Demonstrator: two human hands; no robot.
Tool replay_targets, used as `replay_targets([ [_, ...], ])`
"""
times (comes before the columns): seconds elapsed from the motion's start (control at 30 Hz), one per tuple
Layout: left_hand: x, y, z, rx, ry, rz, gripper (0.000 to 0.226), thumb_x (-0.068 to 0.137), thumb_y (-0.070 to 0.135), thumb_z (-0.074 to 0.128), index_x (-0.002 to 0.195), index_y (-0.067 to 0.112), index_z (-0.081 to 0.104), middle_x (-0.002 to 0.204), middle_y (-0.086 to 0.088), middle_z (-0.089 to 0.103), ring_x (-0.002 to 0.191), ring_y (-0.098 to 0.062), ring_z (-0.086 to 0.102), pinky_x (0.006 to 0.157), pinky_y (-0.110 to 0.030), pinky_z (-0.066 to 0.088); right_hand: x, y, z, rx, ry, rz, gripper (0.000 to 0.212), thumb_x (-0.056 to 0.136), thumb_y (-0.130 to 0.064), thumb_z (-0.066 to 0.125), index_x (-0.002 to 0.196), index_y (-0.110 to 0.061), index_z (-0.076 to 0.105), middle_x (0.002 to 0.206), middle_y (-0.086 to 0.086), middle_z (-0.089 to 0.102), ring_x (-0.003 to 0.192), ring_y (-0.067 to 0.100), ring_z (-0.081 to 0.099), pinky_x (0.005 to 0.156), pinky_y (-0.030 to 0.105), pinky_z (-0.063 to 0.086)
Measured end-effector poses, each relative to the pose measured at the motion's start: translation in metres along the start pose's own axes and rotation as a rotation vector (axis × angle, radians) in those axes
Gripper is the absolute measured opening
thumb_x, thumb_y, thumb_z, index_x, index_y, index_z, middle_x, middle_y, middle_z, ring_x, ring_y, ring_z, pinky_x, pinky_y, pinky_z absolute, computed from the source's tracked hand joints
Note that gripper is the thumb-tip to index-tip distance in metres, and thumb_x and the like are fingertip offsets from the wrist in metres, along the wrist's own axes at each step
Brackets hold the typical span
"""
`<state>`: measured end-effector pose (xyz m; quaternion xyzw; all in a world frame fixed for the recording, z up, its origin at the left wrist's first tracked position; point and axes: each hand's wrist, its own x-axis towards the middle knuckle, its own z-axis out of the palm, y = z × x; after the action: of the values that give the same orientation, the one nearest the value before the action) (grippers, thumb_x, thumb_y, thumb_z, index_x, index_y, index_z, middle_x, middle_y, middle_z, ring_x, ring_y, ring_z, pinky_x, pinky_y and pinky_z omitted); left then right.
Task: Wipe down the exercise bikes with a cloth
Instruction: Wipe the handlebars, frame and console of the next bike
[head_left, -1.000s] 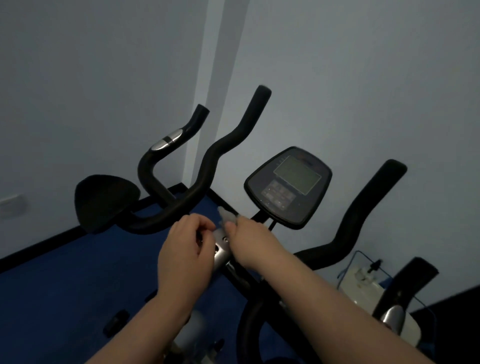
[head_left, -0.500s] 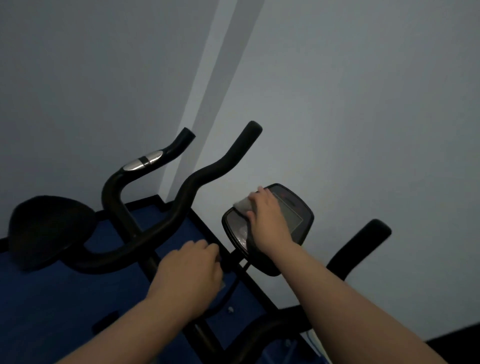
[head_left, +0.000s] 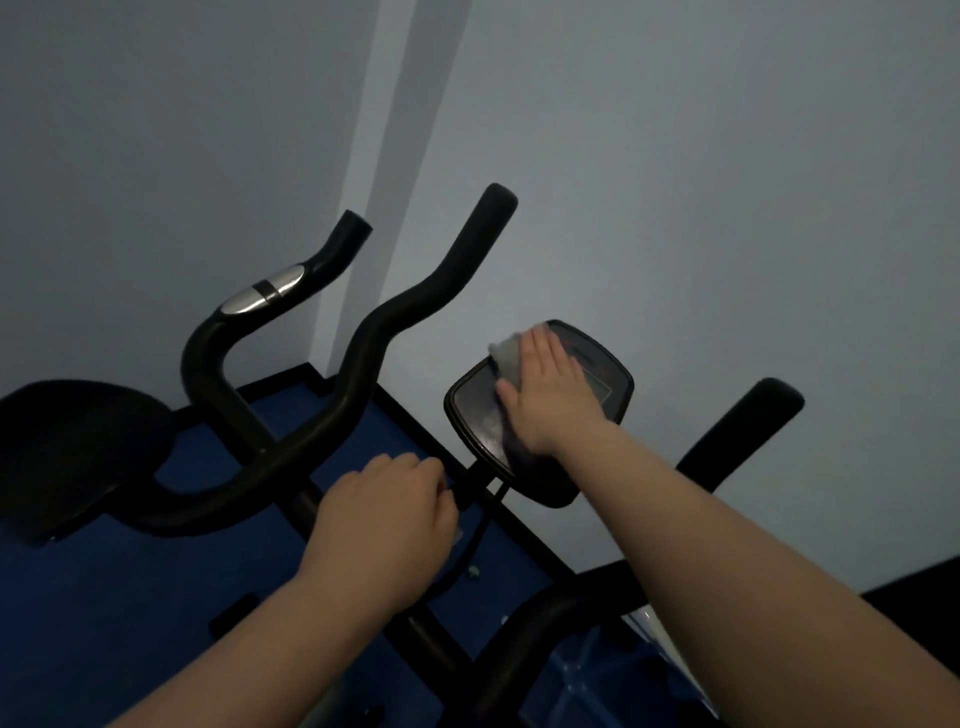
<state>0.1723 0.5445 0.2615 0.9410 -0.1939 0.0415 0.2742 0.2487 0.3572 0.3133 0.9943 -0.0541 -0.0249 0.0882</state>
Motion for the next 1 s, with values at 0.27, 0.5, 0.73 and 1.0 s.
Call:
replay_targets([
  [0.27, 0.0, -0.001, -0.003, 0.009, 0.002, 0.012, 0.023, 0.097, 0.041, 0.035, 0.092, 0.032, 0.055, 0.089, 0.014, 0.054, 0.083, -0.007, 0.049, 0.058, -0.026, 0.03, -0.058, -0.013, 0.018, -0.041, -0.26, -0.117, 0.075, 0.1, -0.051, 0.019, 0.146, -0.01, -0.024, 0.155, 0.006, -0.03, 0.143, 0.019, -0.025, 0.119, 0.039, -0.009],
  [0.5, -0.003, 0.001, -0.003, -0.027, -0.021, -0.006, 0.023, 0.098, 0.04, 0.035, 0.096, 0.032, 0.056, 0.093, 0.016, 0.054, 0.087, -0.006, 0.05, 0.067, -0.025, 0.037, -0.039, 0.023, 0.006, -0.061, -0.183, 0.271, 0.077, 0.1, -0.048, 0.018, 0.144, -0.001, -0.025, 0.154, 0.015, -0.032, 0.143, 0.029, -0.026, 0.119, 0.042, -0.007],
  [0.73, -0.002, -0.001, -0.001, -0.022, 0.019, -0.026, 0.02, 0.097, 0.039, 0.036, 0.091, 0.032, 0.054, 0.088, 0.015, 0.052, 0.082, -0.007, 0.05, 0.062, -0.026, 0.035, 0.008, -0.011, -0.002, 0.097, -0.013, 0.198, 0.079, 0.098, -0.053, 0.02, 0.149, -0.003, -0.016, 0.158, 0.014, -0.022, 0.144, 0.028, -0.023, 0.119, 0.043, -0.008],
  [1.0, -0.002, 0.002, -0.005, -0.014, -0.03, -0.015, 0.021, 0.097, 0.041, 0.037, 0.097, 0.033, 0.057, 0.09, 0.016, 0.052, 0.085, -0.007, 0.05, 0.064, -0.027, 0.035, -0.064, 0.007, 0.021, -0.057, -0.29, 0.218, 0.081, 0.097, -0.057, 0.015, 0.141, -0.006, -0.031, 0.149, 0.01, -0.039, 0.14, 0.026, -0.032, 0.117, 0.043, -0.009],
])
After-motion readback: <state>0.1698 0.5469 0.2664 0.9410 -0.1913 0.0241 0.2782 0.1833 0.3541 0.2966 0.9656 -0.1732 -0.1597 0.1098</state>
